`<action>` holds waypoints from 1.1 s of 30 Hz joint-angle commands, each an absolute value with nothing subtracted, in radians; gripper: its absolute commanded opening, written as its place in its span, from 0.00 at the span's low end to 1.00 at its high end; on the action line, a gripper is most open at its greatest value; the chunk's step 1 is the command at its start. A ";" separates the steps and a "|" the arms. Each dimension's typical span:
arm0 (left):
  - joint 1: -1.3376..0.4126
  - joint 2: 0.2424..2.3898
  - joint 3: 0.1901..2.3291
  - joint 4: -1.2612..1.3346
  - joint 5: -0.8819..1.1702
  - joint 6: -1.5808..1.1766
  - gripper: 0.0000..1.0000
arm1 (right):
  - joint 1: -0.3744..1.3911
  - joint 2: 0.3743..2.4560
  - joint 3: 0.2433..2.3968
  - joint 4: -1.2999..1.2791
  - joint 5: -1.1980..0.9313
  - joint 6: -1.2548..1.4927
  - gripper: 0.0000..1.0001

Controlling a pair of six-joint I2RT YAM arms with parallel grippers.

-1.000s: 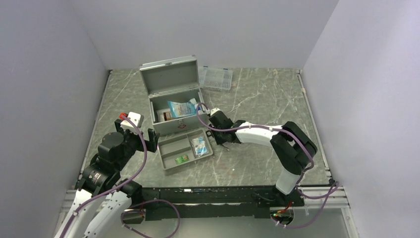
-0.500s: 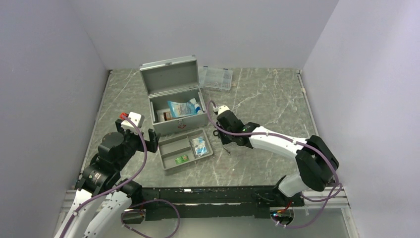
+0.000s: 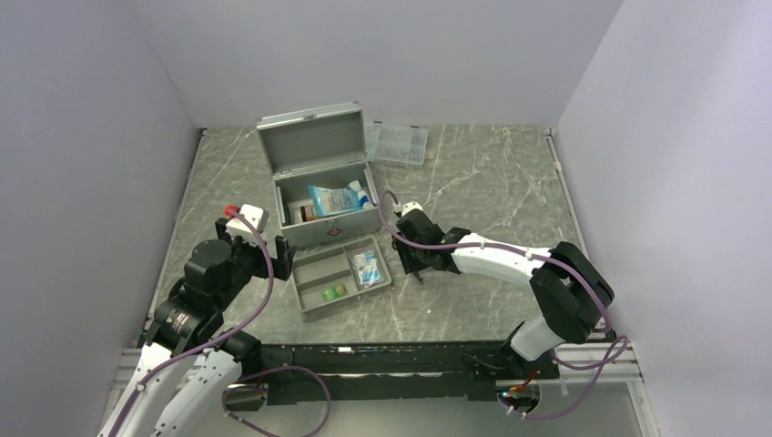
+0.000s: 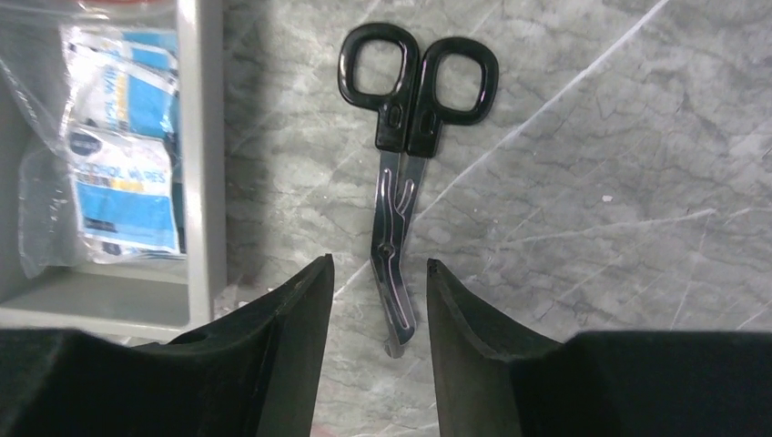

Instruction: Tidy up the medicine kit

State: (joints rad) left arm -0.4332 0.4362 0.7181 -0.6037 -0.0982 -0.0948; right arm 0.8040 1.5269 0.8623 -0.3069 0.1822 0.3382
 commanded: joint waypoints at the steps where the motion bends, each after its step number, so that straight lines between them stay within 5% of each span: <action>1: -0.429 0.439 0.738 -0.583 -0.086 -0.109 0.99 | 0.808 1.537 0.837 -0.306 0.190 0.371 0.46; 19: -0.430 0.440 0.739 -0.581 -0.079 -0.107 0.99 | 0.834 1.583 0.799 -0.299 0.194 0.389 0.45; 33: -0.430 0.439 0.738 -0.581 -0.079 -0.106 0.99 | 0.853 1.617 0.815 -0.299 0.214 0.399 0.12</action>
